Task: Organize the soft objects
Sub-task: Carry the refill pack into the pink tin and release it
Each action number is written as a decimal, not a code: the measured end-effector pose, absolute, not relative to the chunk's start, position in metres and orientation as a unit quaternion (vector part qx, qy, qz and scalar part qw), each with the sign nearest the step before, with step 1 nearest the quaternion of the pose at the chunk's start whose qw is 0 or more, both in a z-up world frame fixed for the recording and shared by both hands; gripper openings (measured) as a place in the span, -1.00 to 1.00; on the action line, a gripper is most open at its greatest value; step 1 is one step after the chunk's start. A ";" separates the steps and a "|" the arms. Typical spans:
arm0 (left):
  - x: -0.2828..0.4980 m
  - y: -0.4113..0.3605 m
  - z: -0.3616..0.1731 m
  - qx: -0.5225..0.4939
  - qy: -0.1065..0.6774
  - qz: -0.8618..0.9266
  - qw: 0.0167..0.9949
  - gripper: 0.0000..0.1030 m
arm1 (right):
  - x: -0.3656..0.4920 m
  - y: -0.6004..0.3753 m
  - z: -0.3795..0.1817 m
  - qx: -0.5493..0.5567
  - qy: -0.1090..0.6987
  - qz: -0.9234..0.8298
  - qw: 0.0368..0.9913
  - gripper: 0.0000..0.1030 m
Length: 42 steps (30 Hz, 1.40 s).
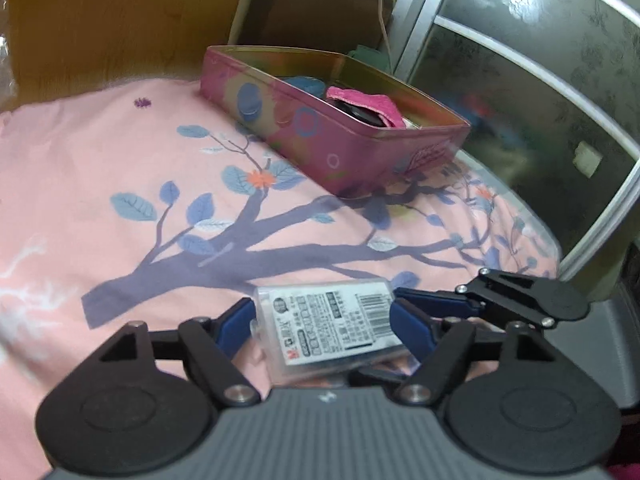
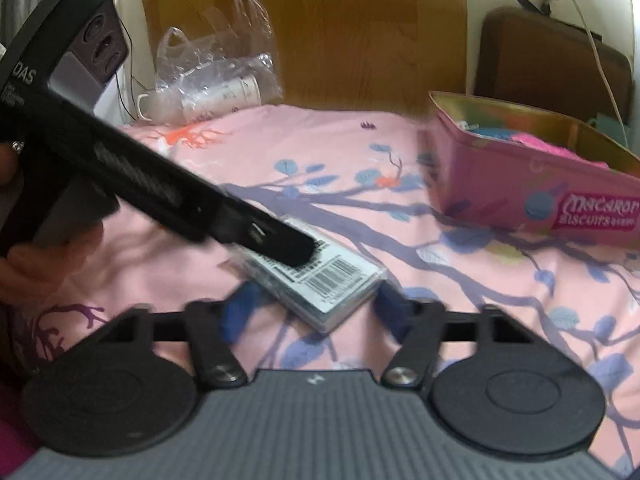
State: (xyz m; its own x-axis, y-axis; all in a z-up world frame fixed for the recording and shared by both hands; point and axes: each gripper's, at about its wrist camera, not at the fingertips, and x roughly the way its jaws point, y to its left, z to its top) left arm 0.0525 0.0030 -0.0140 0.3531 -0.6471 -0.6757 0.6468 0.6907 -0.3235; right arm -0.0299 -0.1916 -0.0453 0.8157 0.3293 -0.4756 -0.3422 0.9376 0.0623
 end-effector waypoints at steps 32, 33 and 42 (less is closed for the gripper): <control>0.229 -0.183 0.040 -0.022 0.376 -0.344 0.860 0.49 | 0.123 -0.324 0.005 0.004 0.170 0.005 0.985 0.18; 0.227 -0.181 0.039 -0.018 0.372 -0.341 0.863 0.49 | 0.116 -0.321 0.004 0.001 0.163 -0.001 0.987 0.18; 0.166 -0.170 0.058 0.038 0.319 -0.310 0.895 0.74 | 0.025 -0.295 0.013 0.037 0.103 -0.012 0.994 0.18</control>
State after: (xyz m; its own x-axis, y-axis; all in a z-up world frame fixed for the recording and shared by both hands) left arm 0.1658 -0.1702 0.0577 0.6043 -0.5296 -0.5953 0.5787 0.8053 -0.1289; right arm 0.0245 -0.2954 0.0131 0.9784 -0.0161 -0.2061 0.0316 0.9969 0.0721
